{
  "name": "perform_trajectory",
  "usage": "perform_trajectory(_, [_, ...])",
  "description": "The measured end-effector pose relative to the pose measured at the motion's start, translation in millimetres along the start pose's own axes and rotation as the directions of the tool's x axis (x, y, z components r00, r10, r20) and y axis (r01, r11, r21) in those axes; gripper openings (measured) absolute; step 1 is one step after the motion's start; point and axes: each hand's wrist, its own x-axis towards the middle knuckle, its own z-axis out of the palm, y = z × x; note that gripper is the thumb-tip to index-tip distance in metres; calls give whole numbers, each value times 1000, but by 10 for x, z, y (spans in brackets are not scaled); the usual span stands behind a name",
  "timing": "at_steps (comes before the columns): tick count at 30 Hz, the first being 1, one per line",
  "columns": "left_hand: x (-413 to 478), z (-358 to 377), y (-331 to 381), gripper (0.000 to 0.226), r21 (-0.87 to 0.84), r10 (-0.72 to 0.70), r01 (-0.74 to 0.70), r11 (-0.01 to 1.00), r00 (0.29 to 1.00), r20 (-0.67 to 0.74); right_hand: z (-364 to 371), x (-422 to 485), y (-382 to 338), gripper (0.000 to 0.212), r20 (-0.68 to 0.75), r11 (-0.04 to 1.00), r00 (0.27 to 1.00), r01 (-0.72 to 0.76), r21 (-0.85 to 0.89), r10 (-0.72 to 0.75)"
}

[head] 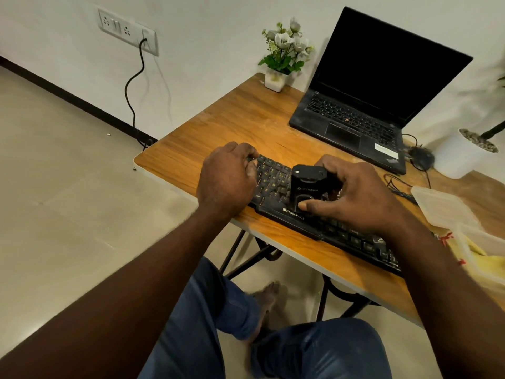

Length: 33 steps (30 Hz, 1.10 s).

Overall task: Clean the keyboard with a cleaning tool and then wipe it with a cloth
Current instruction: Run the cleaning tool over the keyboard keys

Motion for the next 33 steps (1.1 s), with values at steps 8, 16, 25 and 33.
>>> perform_trajectory(8, [2,14,-11,19,2,-1,1,1000,1000,3,26,56,116,38,-9,995,1000,8,102,-7])
perform_trajectory(16, [11,37,-28,19,11,-2,2,1000,1000,-4,58,184,192,36,-4,980,998,61,187,-62])
perform_trajectory(25, [99,81,-81,11,-77,-113,118,990,992,56,51,422,268,36,52,956,989,118,270,-136])
perform_trajectory(33, [285,84,-77,21,-249,-304,335,909,940,156,64,665,301,36,35,954,985,156,257,-171])
